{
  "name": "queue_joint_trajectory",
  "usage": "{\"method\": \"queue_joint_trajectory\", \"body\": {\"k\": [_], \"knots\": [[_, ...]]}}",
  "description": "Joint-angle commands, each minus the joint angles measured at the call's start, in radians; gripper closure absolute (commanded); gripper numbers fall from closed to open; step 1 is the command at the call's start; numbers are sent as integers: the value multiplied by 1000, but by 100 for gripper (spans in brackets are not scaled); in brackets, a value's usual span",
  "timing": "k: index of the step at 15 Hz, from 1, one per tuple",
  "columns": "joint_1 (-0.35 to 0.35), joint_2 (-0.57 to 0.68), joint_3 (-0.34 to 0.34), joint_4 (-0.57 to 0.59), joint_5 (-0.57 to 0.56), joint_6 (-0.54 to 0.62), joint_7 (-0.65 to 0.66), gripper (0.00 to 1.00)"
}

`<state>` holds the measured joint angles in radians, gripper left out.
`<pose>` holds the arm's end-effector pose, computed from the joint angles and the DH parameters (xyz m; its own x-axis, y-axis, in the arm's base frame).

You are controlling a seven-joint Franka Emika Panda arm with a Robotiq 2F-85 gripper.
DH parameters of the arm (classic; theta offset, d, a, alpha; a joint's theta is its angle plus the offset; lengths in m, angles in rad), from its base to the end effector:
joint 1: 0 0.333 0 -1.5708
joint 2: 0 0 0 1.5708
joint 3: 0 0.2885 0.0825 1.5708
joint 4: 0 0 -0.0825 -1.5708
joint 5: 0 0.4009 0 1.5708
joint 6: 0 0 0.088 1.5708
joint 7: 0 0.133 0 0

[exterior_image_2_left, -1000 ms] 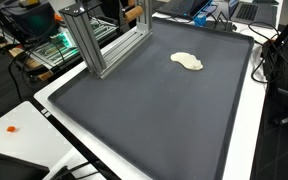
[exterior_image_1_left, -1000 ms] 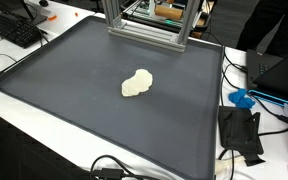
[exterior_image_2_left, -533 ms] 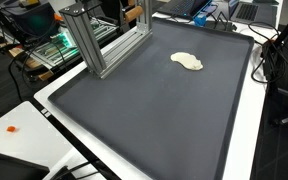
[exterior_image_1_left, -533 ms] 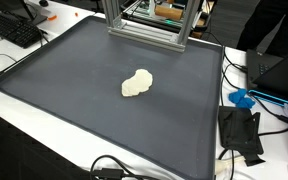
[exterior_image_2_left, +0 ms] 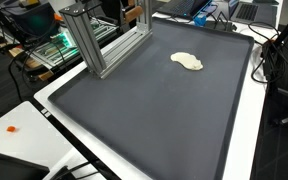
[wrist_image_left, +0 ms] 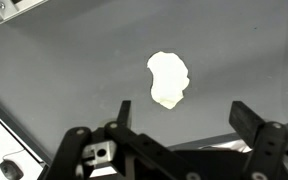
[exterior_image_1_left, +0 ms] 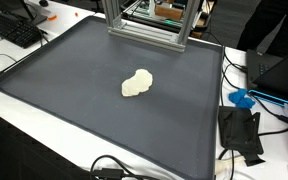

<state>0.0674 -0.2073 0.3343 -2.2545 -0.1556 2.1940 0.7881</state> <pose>0.4844 0.1973 0.3983 0.9298 -0.2867 0.2306 -0.3070 -0.9500 0.0565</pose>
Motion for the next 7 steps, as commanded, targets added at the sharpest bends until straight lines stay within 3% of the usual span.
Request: {"method": "queue_joint_trajectory", "body": {"k": [1, 7], "knots": [[27, 11, -28, 8, -6, -3, 17, 0], [28, 27, -35, 23, -6, -3, 27, 0]]}}
